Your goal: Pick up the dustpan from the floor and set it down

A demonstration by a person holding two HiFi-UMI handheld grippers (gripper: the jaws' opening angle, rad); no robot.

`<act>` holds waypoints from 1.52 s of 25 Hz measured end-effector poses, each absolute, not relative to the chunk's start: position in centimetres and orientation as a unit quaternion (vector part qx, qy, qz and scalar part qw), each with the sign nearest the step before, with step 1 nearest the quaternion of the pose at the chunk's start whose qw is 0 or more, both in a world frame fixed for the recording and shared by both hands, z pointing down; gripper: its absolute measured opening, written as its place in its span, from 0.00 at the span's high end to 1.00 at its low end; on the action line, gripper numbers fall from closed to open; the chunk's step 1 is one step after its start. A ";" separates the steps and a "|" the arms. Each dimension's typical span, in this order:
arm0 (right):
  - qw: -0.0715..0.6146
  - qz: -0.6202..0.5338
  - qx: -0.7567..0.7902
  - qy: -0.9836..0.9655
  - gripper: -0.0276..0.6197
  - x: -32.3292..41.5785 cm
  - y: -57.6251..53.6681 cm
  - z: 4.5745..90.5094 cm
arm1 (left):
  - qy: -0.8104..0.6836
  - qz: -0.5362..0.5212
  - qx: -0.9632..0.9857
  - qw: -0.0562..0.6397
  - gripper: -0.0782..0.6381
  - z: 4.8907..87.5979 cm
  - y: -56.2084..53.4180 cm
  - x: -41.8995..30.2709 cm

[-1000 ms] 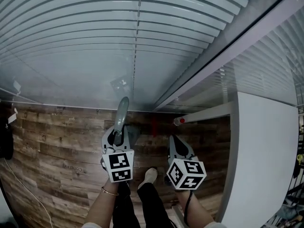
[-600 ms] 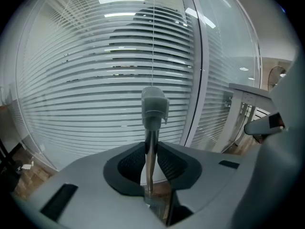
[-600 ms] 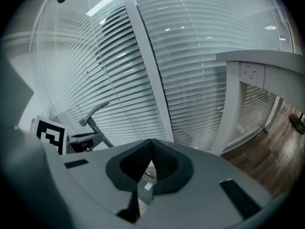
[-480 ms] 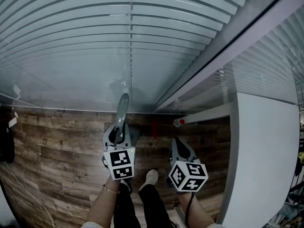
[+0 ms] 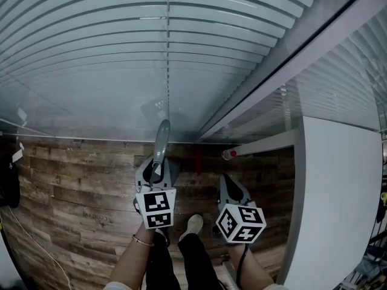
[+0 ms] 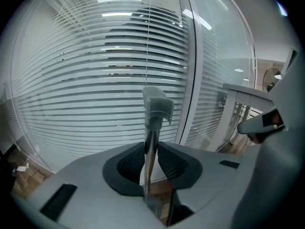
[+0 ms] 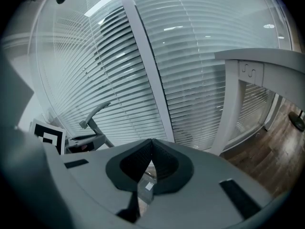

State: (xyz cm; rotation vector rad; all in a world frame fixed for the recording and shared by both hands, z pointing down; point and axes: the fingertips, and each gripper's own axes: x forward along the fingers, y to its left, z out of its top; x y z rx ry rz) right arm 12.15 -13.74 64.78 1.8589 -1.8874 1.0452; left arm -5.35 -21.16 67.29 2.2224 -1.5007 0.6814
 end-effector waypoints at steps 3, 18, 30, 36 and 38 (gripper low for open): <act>0.144 0.363 0.648 -0.654 0.91 12.1 -13.8 64.7 | -0.525 0.235 0.795 0.192 0.72 67.3 -21.2 -5.2; 0.129 0.366 0.651 -0.653 0.91 10.6 -14.5 64.2 | -0.512 0.234 0.800 0.206 0.63 67.3 -19.5 -6.3; 0.107 0.335 0.651 -0.673 0.91 8.6 -13.4 56.8 | -0.566 0.162 0.778 0.220 0.63 55.9 -16.1 -13.2; 0.098 0.315 0.646 -0.689 0.91 6.5 -12.3 54.4 | -0.575 0.133 0.779 0.214 0.64 51.5 -15.2 -15.8; 0.084 0.310 0.648 -0.691 0.91 6.6 -13.1 52.9 | -0.577 0.121 0.781 0.206 0.66 49.6 -15.7 -16.0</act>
